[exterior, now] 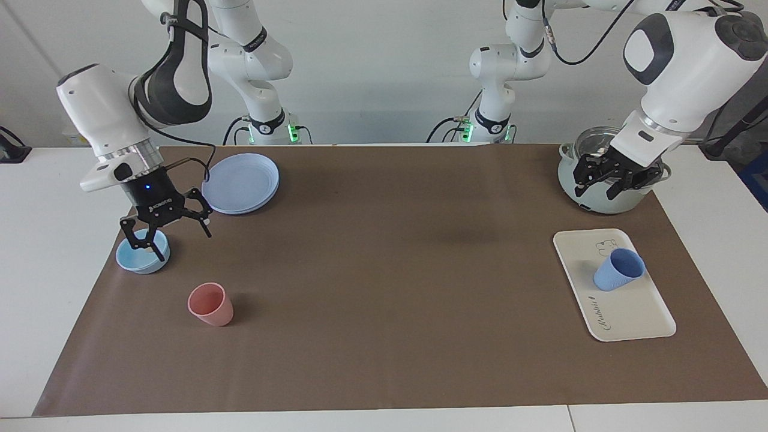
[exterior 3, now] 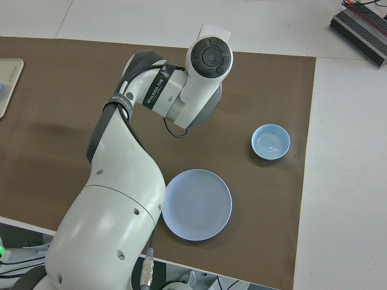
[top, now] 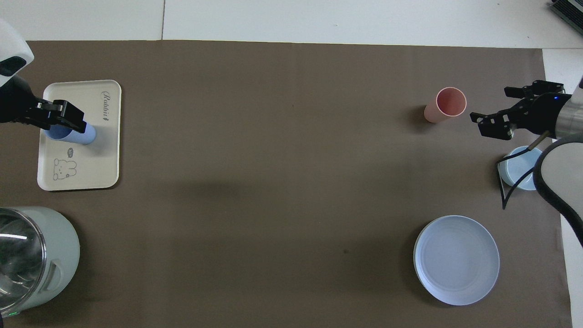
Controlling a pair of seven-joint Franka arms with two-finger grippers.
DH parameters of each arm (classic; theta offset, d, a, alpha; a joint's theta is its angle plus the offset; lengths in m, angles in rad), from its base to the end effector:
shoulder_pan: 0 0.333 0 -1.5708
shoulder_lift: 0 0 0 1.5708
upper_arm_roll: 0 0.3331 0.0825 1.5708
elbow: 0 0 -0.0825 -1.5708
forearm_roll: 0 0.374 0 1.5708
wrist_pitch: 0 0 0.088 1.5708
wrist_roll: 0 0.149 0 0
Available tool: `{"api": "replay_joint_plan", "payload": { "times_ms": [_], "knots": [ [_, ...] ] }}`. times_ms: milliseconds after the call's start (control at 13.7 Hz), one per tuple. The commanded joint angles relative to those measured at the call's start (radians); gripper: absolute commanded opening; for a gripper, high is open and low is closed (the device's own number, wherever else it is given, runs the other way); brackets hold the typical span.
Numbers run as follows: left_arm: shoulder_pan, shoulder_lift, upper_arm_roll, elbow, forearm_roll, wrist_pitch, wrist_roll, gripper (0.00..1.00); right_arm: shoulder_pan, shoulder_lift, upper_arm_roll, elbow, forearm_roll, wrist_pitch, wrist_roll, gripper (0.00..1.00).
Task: Place cup on tray
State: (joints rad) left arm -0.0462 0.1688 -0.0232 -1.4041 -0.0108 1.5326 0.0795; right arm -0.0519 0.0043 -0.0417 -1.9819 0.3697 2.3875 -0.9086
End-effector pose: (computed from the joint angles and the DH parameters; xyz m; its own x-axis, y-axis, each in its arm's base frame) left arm 0.5919 -0.0416 0.5768 0.9881 -0.1485 -0.0389 -0.1479 -0.9888 0.0178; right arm 0.5983 -0.0424 0.4898 0.7195 0.5085 0.4731 0.5449 -0.8356 0.0694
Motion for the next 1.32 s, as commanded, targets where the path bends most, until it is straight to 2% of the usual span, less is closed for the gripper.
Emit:
{"api": "replay_joint_plan", "payload": {
  "times_ms": [0,219,438,511,658,1023,1242],
  "knots": [
    [-0.003,-0.060,-0.006,0.002,0.046,-0.045,-0.056,0.69,-0.005,-0.035,0.005,0.055,-0.225,-0.150,0.282,1.00],
    [-0.003,-0.132,-0.027,-0.079,0.046,-0.092,-0.110,0.69,-0.003,-0.033,0.010,0.167,-0.357,-0.370,0.572,1.00],
    [0.008,-0.144,-0.050,-0.114,0.034,0.001,-0.159,0.70,-0.003,-0.033,0.010,0.248,-0.377,-0.545,0.744,1.00],
    [0.006,-0.140,-0.050,-0.113,0.032,0.010,-0.162,0.84,-0.003,-0.033,0.010,0.270,-0.377,-0.583,0.782,1.00],
    [0.005,-0.132,-0.050,-0.115,0.032,0.047,-0.155,1.00,-0.005,-0.030,0.011,0.340,-0.403,-0.713,0.862,1.00],
    [0.011,-0.132,-0.047,-0.116,0.032,0.063,-0.150,1.00,0.015,-0.053,0.008,0.362,-0.403,-0.823,0.954,1.00],
    [0.016,-0.134,-0.047,-0.116,0.032,0.066,-0.149,1.00,0.089,-0.092,-0.059,0.357,-0.403,-0.875,0.987,1.00]
  ]
}}
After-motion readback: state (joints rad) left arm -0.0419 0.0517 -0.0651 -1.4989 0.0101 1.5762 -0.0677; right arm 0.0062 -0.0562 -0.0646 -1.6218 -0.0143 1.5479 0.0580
